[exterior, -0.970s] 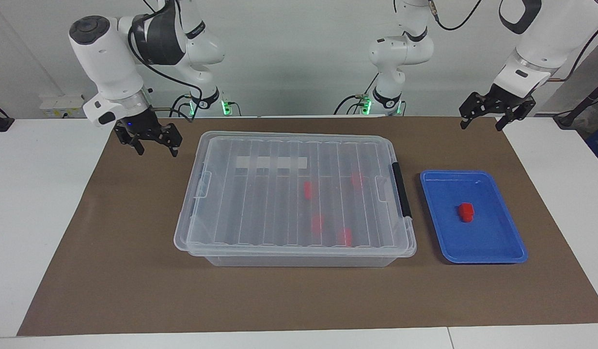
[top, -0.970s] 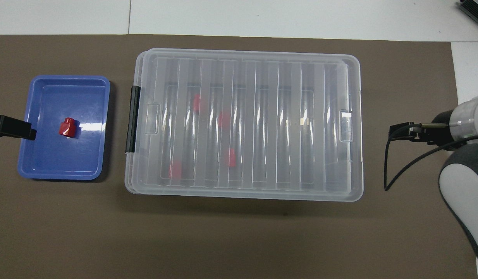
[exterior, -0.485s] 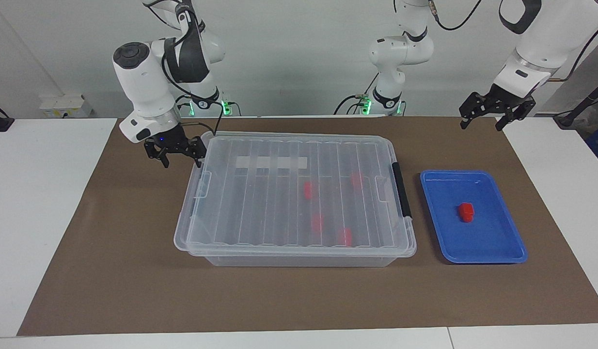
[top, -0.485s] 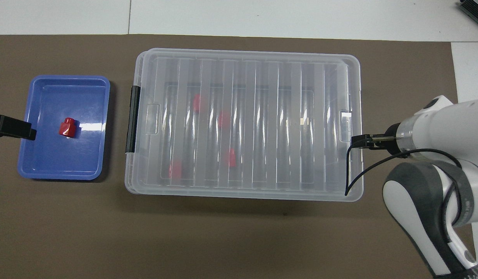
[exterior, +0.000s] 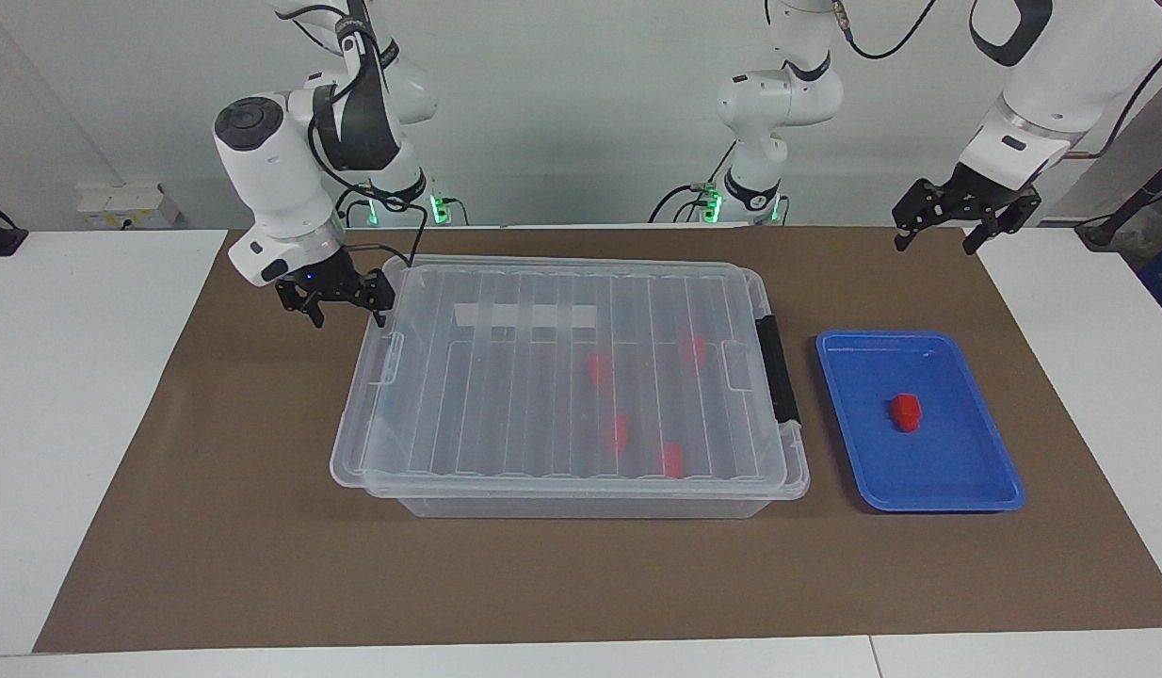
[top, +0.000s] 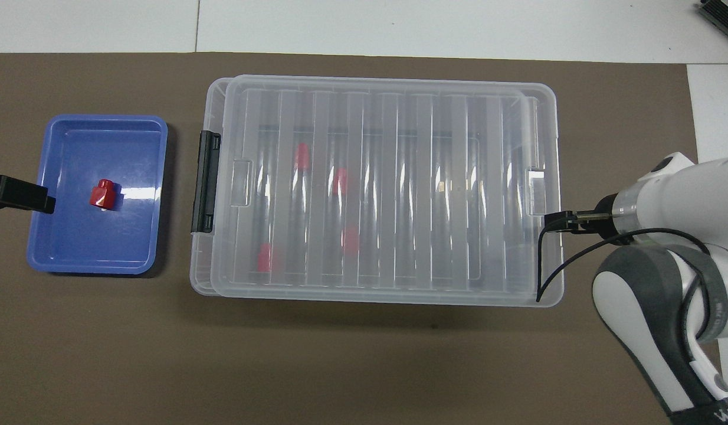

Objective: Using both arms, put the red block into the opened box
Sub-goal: 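Pull the clear lid toward the right arm with the right gripper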

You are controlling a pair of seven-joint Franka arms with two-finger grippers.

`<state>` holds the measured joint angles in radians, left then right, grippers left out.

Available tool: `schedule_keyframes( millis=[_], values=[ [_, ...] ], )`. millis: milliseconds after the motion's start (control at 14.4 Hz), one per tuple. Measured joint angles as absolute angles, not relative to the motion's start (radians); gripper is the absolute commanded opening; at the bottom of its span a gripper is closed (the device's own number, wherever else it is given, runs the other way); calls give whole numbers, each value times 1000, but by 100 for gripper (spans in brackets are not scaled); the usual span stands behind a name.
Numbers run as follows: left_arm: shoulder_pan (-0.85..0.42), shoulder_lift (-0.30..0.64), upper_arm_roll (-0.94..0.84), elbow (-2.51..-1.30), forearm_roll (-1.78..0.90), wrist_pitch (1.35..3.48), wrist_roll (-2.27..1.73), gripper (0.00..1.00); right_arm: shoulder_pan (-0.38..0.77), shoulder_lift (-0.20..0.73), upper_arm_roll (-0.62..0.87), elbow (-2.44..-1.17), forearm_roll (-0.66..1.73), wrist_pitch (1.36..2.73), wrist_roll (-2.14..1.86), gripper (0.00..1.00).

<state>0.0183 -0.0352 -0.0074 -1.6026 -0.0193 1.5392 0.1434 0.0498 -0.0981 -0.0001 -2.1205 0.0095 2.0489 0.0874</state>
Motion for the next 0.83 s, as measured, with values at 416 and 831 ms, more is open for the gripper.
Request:
schedule_keyframes(
  millis=[416, 831],
  values=[
    [18, -35, -7, -1603, -19, 1539, 143, 100, -66, -98, -4, -2127, -32, 2045, -54, 100],
    [18, -35, -7, -1603, -19, 1539, 143, 100, -189, -100, -7, -2121, -88, 2046, -230, 100]
  ],
)
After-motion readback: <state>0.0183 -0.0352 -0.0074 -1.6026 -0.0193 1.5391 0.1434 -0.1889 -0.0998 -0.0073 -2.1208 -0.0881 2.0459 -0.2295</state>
